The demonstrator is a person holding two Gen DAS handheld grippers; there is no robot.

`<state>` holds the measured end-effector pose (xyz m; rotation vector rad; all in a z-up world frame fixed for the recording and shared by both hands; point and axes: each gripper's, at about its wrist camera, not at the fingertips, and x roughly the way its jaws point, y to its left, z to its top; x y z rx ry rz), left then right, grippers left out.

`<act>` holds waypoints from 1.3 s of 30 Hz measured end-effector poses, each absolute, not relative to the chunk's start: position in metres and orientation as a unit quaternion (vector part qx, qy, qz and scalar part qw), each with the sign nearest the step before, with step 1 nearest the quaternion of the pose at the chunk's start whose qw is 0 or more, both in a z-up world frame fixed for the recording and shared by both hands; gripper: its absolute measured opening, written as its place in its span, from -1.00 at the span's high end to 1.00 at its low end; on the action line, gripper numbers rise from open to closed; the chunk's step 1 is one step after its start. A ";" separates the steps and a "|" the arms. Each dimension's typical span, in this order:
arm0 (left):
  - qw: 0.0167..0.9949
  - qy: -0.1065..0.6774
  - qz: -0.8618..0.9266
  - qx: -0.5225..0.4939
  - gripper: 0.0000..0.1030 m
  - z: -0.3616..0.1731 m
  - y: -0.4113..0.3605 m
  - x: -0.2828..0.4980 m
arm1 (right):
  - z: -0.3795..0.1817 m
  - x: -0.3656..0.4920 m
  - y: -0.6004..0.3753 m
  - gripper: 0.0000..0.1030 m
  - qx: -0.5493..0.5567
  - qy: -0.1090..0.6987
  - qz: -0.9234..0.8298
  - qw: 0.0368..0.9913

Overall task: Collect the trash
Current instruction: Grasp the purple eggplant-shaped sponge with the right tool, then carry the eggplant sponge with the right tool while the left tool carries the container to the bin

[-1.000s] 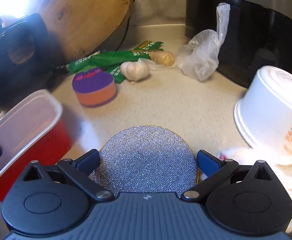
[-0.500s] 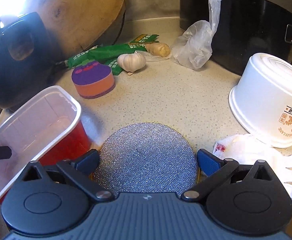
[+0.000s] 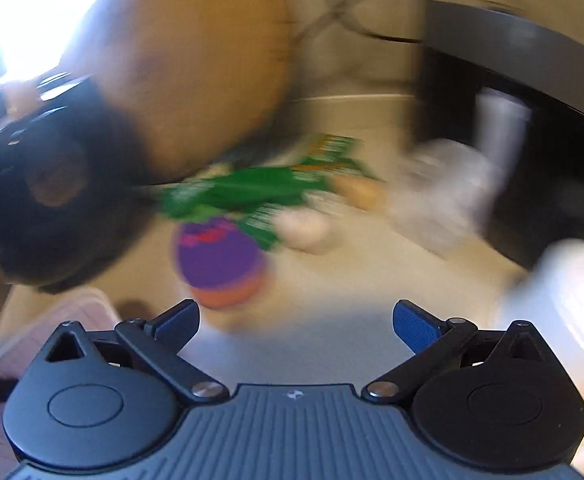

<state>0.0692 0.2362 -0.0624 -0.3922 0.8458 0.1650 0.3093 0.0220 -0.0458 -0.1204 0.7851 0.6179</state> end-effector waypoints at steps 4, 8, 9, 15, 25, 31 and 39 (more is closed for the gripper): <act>0.890 0.409 0.079 -0.185 0.70 -0.062 0.238 0.067 | -0.051 0.335 0.069 -1.00 -0.107 0.378 0.307 0.867; 0.894 0.406 0.077 -0.174 0.64 -0.063 0.236 0.063 | -0.060 0.356 0.095 -0.99 -0.121 0.404 0.329 0.845; 0.893 0.407 0.075 -0.177 0.62 -0.064 0.237 0.063 | -0.062 0.360 0.098 -0.98 -0.120 0.409 0.332 0.841; 0.894 0.404 0.065 -0.185 0.62 -0.068 0.237 0.063 | -0.076 0.371 0.093 -0.60 -0.105 0.448 0.326 0.826; 0.885 0.399 0.075 -0.227 0.70 -0.072 0.240 0.067 | -0.026 0.311 0.025 -0.48 -0.029 0.395 0.303 0.867; 0.889 0.382 0.077 -0.239 0.72 -0.066 0.239 0.062 | 0.006 0.254 -0.033 -0.48 -0.007 0.368 0.268 0.890; 0.905 0.356 0.064 -0.226 0.72 -0.043 0.219 0.056 | 0.009 0.157 -0.127 -0.48 -0.006 0.345 0.194 0.918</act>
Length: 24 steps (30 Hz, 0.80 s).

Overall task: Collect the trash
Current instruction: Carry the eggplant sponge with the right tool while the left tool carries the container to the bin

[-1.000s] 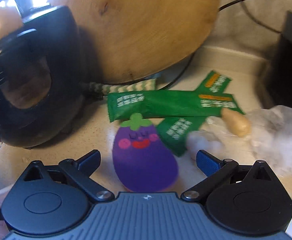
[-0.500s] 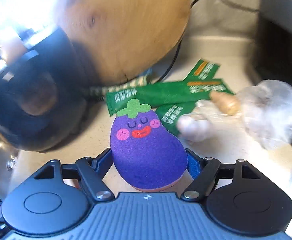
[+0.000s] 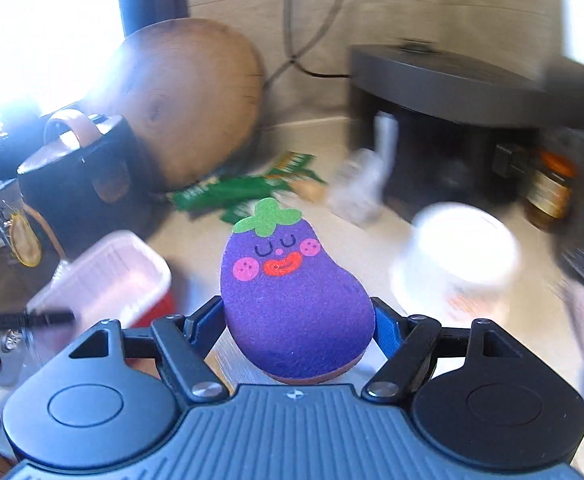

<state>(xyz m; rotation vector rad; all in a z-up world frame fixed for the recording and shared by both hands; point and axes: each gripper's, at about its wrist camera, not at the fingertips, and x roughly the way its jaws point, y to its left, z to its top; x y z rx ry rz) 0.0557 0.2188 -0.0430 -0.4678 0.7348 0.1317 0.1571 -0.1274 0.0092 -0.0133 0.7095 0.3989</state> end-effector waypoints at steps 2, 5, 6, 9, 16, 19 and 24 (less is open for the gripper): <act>0.908 0.355 0.043 -0.219 0.72 -0.036 0.202 0.055 | 0.003 0.134 -0.152 -0.48 0.004 0.350 0.172 0.921; 0.912 0.359 0.002 -0.200 0.72 -0.027 0.166 0.054 | -0.010 0.104 -0.186 -0.48 0.024 0.360 0.136 0.923; 0.912 0.362 -0.017 -0.192 0.71 -0.024 0.150 0.054 | -0.015 0.095 -0.197 -0.48 0.029 0.362 0.123 0.924; 0.910 0.372 -0.071 -0.168 0.71 -0.021 0.100 0.053 | -0.024 0.066 -0.228 -0.48 0.041 0.360 0.084 0.928; 0.873 0.432 -0.182 -0.133 0.71 -0.049 -0.006 0.052 | -0.043 -0.001 -0.301 -0.48 0.069 0.354 -0.009 0.933; 0.840 0.490 -0.199 -0.122 0.71 -0.092 -0.041 0.055 | -0.060 -0.025 -0.328 -0.49 0.073 0.365 -0.051 0.927; 0.763 0.608 -0.193 -0.102 0.71 -0.200 -0.091 0.055 | -0.101 -0.064 -0.359 -0.49 0.092 0.410 -0.097 0.902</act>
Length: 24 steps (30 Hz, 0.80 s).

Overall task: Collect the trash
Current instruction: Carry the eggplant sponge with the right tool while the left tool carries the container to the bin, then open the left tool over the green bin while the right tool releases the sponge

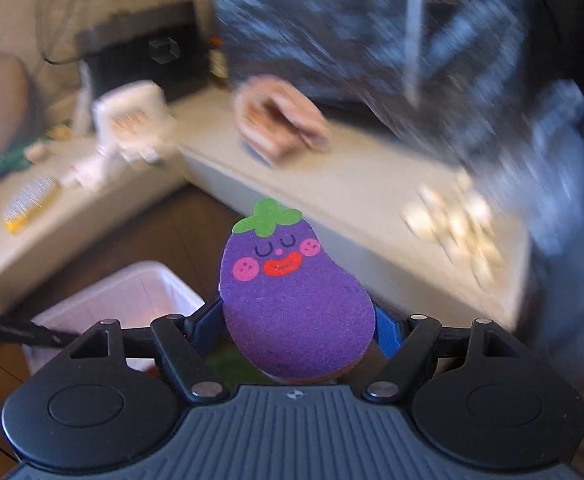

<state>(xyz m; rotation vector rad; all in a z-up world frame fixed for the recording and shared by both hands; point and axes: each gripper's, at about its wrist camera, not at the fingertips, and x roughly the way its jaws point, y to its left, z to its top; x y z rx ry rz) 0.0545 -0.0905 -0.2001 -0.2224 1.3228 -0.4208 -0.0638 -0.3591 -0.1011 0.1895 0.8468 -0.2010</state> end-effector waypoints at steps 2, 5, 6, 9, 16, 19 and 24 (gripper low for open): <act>0.729 0.652 -0.185 -0.101 0.71 -0.250 -0.107 0.055 | -0.124 -0.074 -0.368 -0.49 0.109 0.442 -0.109 0.884; 0.703 0.686 -0.174 -0.070 0.72 -0.319 -0.133 0.055 | -0.158 -0.089 -0.373 -0.49 0.120 0.481 -0.127 0.859; 0.701 0.690 -0.174 -0.056 0.71 -0.340 -0.144 0.057 | -0.168 -0.093 -0.374 -0.48 0.120 0.490 -0.131 0.853; 0.699 0.690 -0.184 -0.022 0.69 -0.396 -0.175 0.060 | -0.197 -0.104 -0.373 -0.48 0.117 0.516 -0.137 0.838; 0.689 0.703 -0.174 0.035 0.21 -0.486 -0.214 0.066 | -0.230 -0.122 -0.368 -0.48 0.084 0.554 -0.153 0.814; 0.691 0.703 -0.167 0.023 0.25 -0.492 -0.209 0.069 | -0.240 -0.118 -0.366 -0.48 0.068 0.570 -0.145 0.806; 0.675 0.713 -0.186 0.039 0.26 -0.503 -0.208 0.076 | -0.249 -0.102 -0.362 -0.48 0.057 0.577 -0.124 0.805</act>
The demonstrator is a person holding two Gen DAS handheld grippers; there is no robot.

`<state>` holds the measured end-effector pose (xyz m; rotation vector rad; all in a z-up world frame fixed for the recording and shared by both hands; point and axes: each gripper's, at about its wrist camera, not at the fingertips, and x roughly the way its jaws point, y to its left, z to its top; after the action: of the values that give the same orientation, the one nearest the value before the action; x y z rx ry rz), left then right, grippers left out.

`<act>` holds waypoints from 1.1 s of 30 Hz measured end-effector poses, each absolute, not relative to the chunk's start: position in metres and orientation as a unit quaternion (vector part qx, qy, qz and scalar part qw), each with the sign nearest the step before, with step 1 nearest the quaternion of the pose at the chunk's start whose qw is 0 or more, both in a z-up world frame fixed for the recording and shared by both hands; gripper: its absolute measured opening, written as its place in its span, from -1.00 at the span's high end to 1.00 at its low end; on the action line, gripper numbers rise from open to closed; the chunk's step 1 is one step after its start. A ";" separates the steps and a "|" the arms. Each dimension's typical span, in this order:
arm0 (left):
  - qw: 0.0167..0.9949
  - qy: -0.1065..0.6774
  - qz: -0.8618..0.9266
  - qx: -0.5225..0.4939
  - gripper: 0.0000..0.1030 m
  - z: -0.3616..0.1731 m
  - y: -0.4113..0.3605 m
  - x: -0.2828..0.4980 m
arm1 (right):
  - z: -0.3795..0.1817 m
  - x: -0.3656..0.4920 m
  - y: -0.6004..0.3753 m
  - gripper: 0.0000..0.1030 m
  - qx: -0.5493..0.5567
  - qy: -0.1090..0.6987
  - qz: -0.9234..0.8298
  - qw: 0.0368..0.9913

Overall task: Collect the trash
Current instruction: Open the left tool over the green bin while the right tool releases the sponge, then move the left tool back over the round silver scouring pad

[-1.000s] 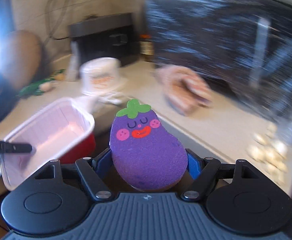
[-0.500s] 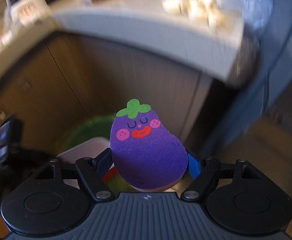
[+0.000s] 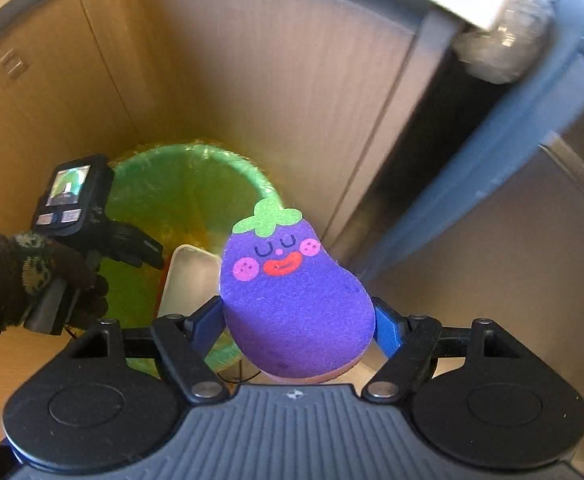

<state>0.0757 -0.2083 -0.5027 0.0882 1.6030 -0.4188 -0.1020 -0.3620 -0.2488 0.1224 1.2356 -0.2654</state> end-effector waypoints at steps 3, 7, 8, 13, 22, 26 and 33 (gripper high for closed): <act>0.704 0.688 -0.177 0.010 0.26 -0.484 -0.201 0.084 | -0.249 -0.096 -0.356 -0.48 0.045 0.572 -0.106 0.812; 0.735 0.643 -0.207 -0.056 0.26 -0.440 -0.175 0.086 | -0.266 -0.082 -0.355 -0.48 0.059 0.587 -0.084 0.803; 0.744 0.630 -0.214 -0.056 0.26 -0.426 -0.168 0.083 | -0.274 -0.077 -0.353 -0.48 0.069 0.593 -0.078 0.799; 0.772 0.592 -0.215 -0.086 0.26 -0.368 -0.122 0.072 | -0.317 -0.041 -0.332 -0.68 0.149 0.593 -0.020 0.791; 0.781 0.588 -0.179 -0.111 0.26 -0.340 -0.075 0.054 | -0.395 -0.001 -0.323 -0.69 0.264 0.636 -0.061 0.722; 0.777 0.591 -0.190 -0.101 0.26 -0.329 -0.064 0.045 | -0.384 -0.001 -0.329 -0.69 0.246 0.640 -0.097 0.722; 0.789 0.556 -0.246 -0.089 0.26 -0.261 -0.065 0.044 | -0.302 0.009 -0.340 -0.69 0.209 0.586 -0.110 0.775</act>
<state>0.0438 -0.0654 -0.2611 -0.1923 1.1969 -0.5292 0.0094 -0.3405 -0.3017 0.4526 1.2685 -0.2376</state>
